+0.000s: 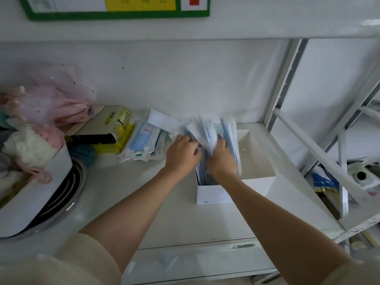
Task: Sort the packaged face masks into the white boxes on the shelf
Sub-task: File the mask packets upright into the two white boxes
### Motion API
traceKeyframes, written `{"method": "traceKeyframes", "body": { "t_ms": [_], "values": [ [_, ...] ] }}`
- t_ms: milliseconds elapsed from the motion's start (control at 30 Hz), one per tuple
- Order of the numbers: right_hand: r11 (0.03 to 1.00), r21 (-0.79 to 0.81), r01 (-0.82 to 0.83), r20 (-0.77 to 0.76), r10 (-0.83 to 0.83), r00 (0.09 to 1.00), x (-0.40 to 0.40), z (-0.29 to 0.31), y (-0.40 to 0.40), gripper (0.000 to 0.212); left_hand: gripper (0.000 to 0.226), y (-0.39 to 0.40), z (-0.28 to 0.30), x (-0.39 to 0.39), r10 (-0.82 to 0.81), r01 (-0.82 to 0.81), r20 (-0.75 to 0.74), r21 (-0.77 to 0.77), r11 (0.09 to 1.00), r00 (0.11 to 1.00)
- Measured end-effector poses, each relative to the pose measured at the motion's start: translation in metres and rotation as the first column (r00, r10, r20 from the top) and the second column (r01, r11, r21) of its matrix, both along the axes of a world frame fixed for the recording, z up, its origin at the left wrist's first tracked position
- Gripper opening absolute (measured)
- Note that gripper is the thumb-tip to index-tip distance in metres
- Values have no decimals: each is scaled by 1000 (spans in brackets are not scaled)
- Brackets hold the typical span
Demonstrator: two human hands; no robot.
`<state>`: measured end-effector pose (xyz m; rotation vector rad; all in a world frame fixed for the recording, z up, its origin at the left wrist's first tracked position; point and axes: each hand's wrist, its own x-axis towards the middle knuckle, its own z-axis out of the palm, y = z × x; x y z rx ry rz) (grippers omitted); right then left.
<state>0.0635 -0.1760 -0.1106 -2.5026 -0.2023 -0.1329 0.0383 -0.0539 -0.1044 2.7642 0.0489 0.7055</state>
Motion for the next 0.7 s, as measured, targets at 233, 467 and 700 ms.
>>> {"method": "traceKeyframes", "body": {
  "t_ms": [233,467,700],
  "values": [
    [996,-44,75,23,-74,997,7,2,-3,52,20,8,-10,-11,41,-6,370,-95,995,928],
    [986,-127,-108,-408,48,912,16,-7,5,73,39,15,-35,-14,12,-136,-201,-615,777,979],
    [980,25,-198,-425,190,885,12,2,-9,122,42,0,-33,-9,-149,-202,-465,-621,758,872]
  ]
}}
